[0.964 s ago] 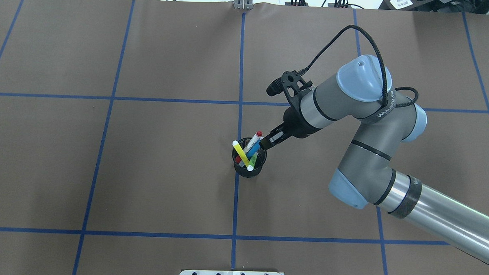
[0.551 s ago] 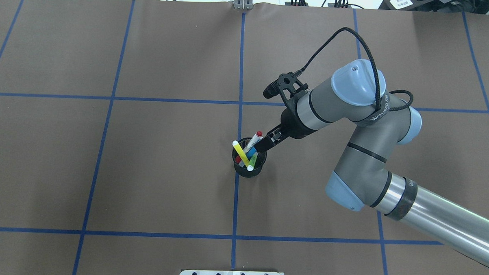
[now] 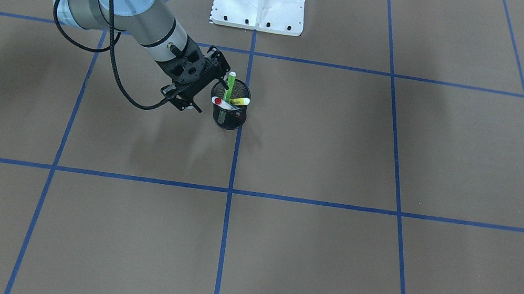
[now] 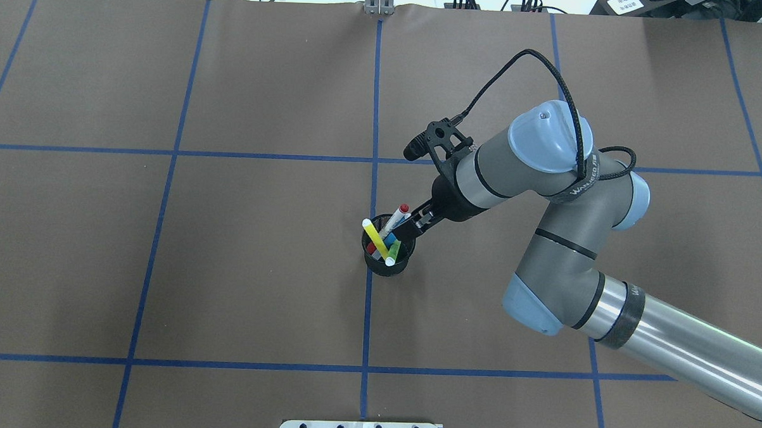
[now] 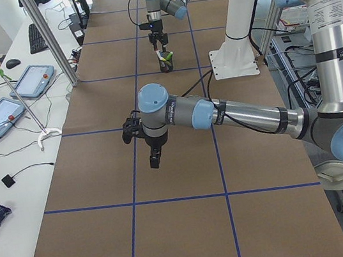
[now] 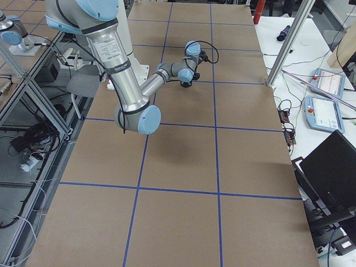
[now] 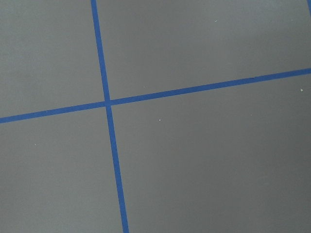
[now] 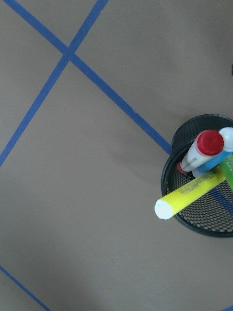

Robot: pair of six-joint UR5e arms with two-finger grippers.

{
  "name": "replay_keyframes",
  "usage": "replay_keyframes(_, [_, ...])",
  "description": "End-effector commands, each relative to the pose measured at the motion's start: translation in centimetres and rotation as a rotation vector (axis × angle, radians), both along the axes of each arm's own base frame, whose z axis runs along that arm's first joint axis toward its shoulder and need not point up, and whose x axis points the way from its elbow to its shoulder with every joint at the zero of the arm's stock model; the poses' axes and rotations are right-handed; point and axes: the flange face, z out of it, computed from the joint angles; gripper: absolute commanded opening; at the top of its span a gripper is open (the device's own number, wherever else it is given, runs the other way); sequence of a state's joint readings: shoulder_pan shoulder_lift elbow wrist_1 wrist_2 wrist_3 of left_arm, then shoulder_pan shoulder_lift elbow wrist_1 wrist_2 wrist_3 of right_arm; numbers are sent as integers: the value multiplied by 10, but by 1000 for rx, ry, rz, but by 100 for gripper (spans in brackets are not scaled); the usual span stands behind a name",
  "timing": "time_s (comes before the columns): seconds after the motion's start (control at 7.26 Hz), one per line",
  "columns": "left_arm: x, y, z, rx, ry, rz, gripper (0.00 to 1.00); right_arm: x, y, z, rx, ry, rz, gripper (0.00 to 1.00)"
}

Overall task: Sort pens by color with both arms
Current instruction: 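Lower the right gripper over the cup and close on the blue marker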

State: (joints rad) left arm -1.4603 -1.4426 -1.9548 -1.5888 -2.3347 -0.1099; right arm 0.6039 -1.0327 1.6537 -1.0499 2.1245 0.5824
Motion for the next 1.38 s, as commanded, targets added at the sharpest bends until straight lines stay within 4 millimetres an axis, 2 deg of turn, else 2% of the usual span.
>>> replay_keyframes(0.0, [0,0,-1,0,0,0,100,-3,2,-5,7,-5,3,51])
replay_keyframes(0.14, [0,0,-1,2,0,0,100,-3,2,-4,7,-4,1,24])
replay_keyframes(0.28, [0,0,-1,0,0,0,100,-3,3,-3,6,-4,0,3])
replay_keyframes(0.41, [0,0,1,-3,0,0,100,-1,4,-3,8,-7,0,0])
replay_keyframes(0.83, [0,0,-2,2,0,0,100,10,7,-13,10,-29,6,0])
replay_keyframes(1.24, [1,1,-3,-4,18,0,100,52,21,-18,25,-63,17,0])
